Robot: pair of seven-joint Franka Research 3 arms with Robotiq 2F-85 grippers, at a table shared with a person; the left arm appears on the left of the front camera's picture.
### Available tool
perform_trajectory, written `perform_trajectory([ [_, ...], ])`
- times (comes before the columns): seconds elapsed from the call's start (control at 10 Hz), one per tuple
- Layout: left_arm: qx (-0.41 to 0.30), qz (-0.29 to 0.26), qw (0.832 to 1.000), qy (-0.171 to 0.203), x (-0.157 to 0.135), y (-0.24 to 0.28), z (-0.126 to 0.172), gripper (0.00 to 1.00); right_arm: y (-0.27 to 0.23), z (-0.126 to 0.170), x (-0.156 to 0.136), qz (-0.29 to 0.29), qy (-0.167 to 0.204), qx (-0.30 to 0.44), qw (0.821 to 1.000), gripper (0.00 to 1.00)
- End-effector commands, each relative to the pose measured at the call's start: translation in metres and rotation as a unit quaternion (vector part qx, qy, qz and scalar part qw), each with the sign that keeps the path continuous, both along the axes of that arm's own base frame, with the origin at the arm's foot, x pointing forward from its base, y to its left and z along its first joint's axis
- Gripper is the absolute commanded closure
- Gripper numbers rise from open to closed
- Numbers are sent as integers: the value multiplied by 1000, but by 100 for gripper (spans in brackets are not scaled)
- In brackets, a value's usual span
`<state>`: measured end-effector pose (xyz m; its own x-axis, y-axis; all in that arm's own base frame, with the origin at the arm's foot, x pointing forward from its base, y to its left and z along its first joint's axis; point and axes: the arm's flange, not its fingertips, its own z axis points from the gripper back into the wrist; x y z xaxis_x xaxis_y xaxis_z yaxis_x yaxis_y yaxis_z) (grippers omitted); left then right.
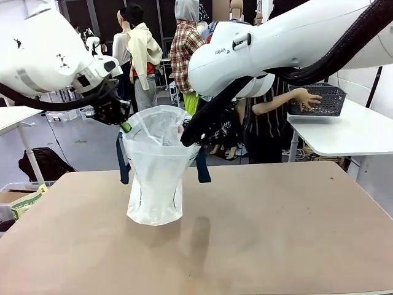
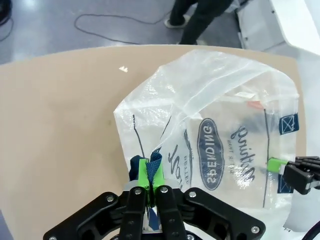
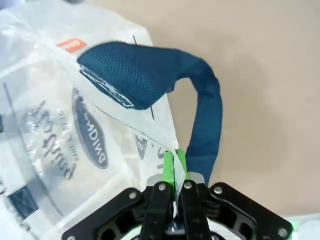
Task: Transfer purchased items from the store into the shopping bag.
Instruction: Open the Reusable shopping bag in the center of the table.
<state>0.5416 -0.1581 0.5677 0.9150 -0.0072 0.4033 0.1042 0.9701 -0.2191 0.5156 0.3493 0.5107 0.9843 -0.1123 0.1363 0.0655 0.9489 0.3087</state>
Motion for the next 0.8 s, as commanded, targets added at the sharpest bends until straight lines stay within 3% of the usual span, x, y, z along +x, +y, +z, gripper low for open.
perform_trajectory([
  [0.0, 10, 39, 999, 25, -18, 5, -12, 100, 18, -8, 17, 39, 16, -24, 999, 100],
  [0.3, 6, 32, 997, 72, -22, 1, -40, 100, 39, -18, 29, 64, 39, -56, 996, 100],
  [0.6, 11, 48, 996, 80, -16, 10, -50, 100, 43, -21, 22, 67, 14, -68, 995, 100],
  [0.7, 13, 56, 995, 79, -14, 11, -50, 100, 43, -27, 20, 67, 40, -53, 996, 100],
])
